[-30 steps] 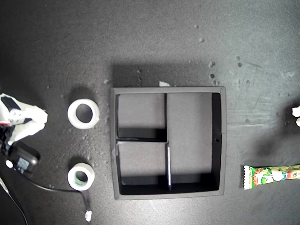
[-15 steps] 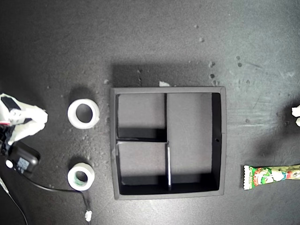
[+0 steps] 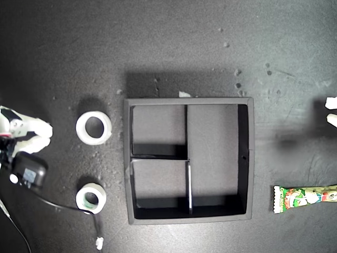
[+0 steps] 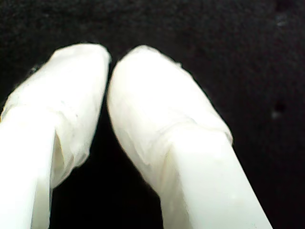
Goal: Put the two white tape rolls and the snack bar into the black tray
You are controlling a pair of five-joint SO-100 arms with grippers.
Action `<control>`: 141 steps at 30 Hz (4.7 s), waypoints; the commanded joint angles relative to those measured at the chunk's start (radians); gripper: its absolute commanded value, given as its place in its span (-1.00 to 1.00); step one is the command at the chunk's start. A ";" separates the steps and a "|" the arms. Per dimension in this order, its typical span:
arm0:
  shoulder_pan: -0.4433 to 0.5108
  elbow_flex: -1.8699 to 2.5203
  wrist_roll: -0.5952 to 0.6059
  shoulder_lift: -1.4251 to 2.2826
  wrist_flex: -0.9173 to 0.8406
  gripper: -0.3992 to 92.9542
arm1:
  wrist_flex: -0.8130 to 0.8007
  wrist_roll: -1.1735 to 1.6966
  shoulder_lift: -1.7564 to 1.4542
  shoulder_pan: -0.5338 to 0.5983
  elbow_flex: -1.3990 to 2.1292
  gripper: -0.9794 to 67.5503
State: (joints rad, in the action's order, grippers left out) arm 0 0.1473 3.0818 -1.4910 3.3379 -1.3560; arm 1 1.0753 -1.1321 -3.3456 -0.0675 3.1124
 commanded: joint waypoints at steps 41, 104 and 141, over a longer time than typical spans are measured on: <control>0.089 -0.699 0.449 -1.178 0.492 -0.49 | -0.331 0.015 -0.003 0.092 0.012 -0.09; -0.026 -2.474 0.479 -2.125 -0.477 -0.74 | -0.107 -0.259 1.072 0.472 -1.095 -0.37; 0.514 -1.520 -0.107 -1.758 0.110 -0.62 | -0.287 -1.023 1.631 0.788 -0.971 -0.98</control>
State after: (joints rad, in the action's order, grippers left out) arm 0 0.6458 1.5662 -1.5892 1.5785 -1.2563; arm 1 0.7148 -2.1737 -1.7196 0.7363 2.2166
